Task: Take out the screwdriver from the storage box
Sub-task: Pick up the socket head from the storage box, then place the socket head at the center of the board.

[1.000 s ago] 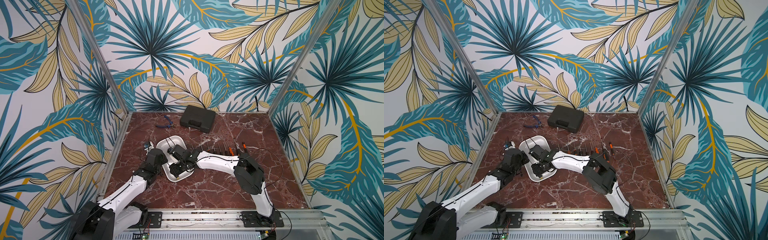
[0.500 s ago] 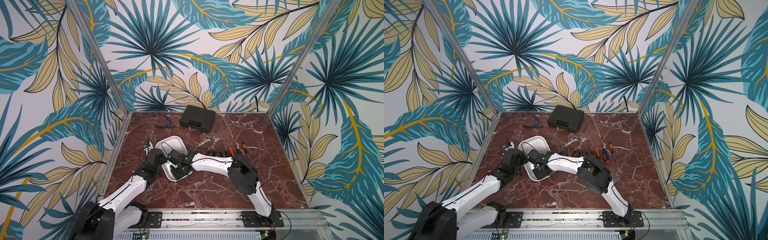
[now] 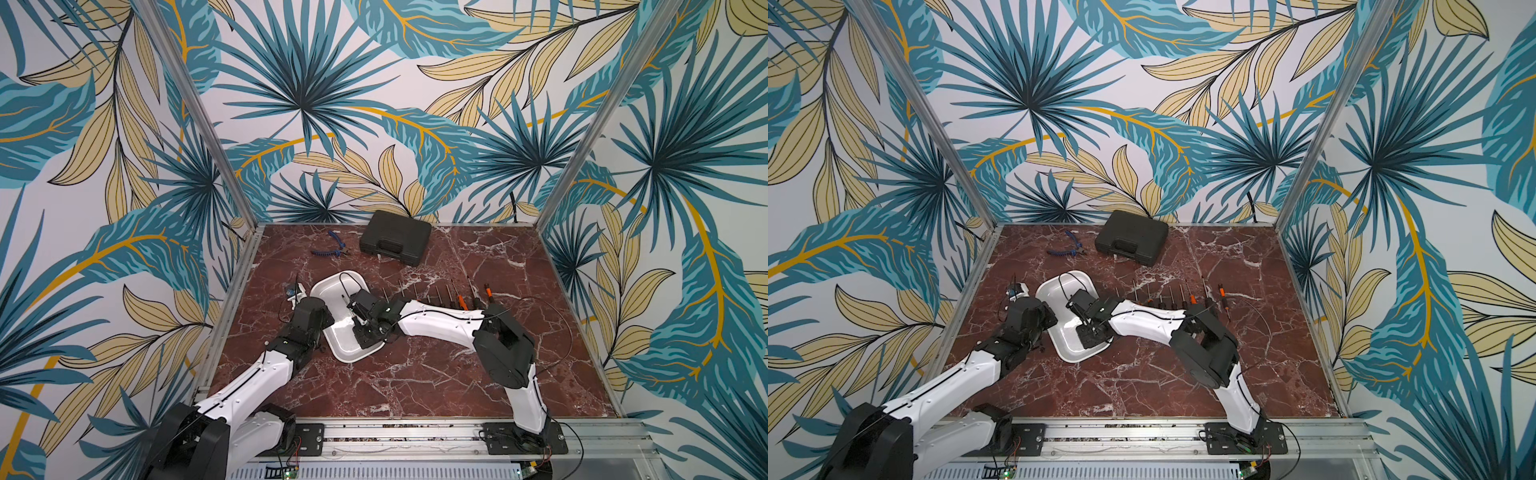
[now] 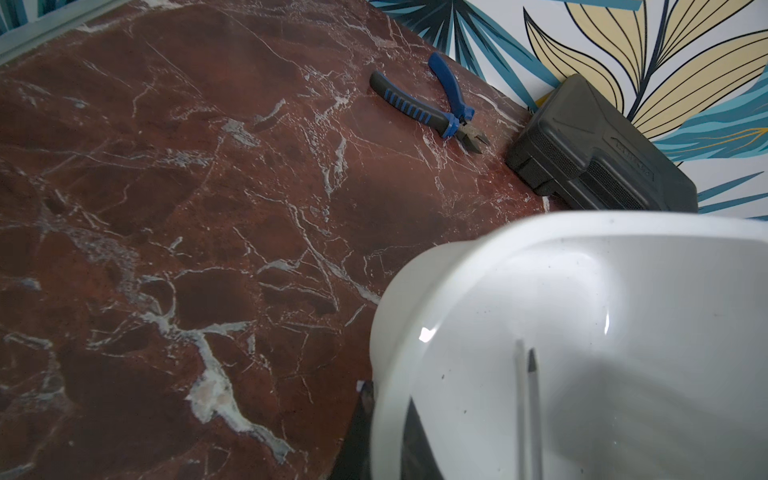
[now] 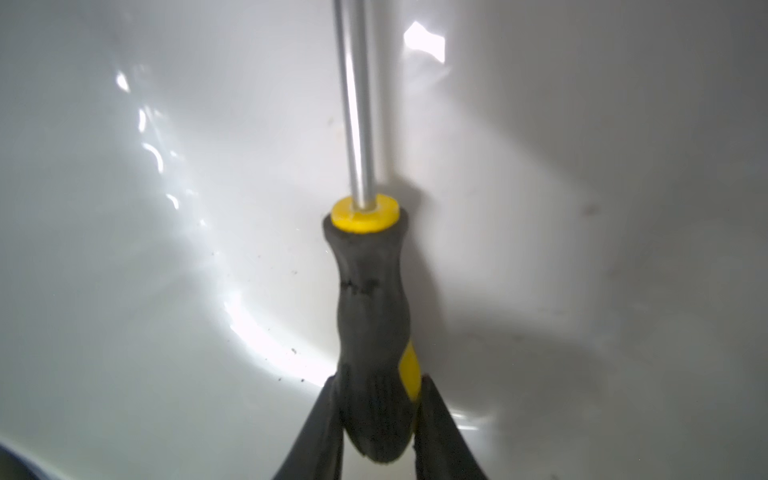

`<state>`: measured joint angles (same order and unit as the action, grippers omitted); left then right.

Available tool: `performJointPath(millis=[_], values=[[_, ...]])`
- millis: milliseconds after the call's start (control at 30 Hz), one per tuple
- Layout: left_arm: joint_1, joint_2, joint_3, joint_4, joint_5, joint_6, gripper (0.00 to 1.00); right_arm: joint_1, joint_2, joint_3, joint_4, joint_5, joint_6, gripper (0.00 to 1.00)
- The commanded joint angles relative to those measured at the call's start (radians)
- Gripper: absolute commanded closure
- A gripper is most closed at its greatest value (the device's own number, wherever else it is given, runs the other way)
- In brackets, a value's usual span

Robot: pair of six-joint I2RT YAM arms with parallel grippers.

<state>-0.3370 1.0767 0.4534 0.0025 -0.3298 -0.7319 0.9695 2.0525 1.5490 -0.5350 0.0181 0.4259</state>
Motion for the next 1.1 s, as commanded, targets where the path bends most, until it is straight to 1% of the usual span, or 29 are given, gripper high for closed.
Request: performJointPath(millis=[0, 133, 267, 367, 467, 600, 667, 733, 833, 967, 1067], values=[[0.007, -0.024, 0.024, 0.020, 0.006, -0.006, 1.00, -0.017, -0.118, -0.015, 0.036, 0.015, -0.030, 0.87], [0.006, -0.022, 0.022, 0.019, 0.006, -0.004, 1.00, -0.053, -0.210, -0.037, 0.008, 0.005, -0.069, 0.87], [0.006, -0.032, 0.017, 0.013, -0.001, -0.002, 1.00, -0.157, -0.315, -0.110, -0.056, 0.027, -0.112, 0.87], [0.007, -0.037, 0.014, 0.013, -0.002, 0.001, 1.00, -0.290, -0.390, -0.183, -0.111, 0.060, -0.153, 0.87], [0.010, -0.037, 0.016, 0.014, 0.003, 0.004, 1.00, -0.417, -0.452, -0.233, -0.211, 0.120, -0.210, 0.87], [0.015, -0.032, 0.021, 0.017, 0.011, 0.010, 1.00, -0.614, -0.511, -0.319, -0.252, 0.128, -0.258, 0.87], [0.017, -0.031, 0.024, 0.017, 0.012, 0.013, 1.00, -0.697, -0.515, -0.347, -0.255, 0.141, -0.273, 0.87], [0.018, -0.031, 0.022, 0.021, 0.015, 0.013, 1.00, -0.760, -0.496, -0.363, -0.257, 0.180, -0.285, 0.87], [0.019, -0.031, 0.022, 0.023, 0.022, 0.014, 1.00, -0.823, -0.454, -0.363, -0.256, 0.210, -0.298, 0.87], [0.021, -0.039, 0.019, 0.007, 0.026, 0.018, 1.00, -0.884, -0.403, -0.343, -0.260, 0.288, -0.313, 0.87], [0.027, -0.054, 0.009, 0.006, 0.028, 0.017, 1.00, -0.932, -0.350, -0.320, -0.264, 0.302, -0.322, 0.88]])
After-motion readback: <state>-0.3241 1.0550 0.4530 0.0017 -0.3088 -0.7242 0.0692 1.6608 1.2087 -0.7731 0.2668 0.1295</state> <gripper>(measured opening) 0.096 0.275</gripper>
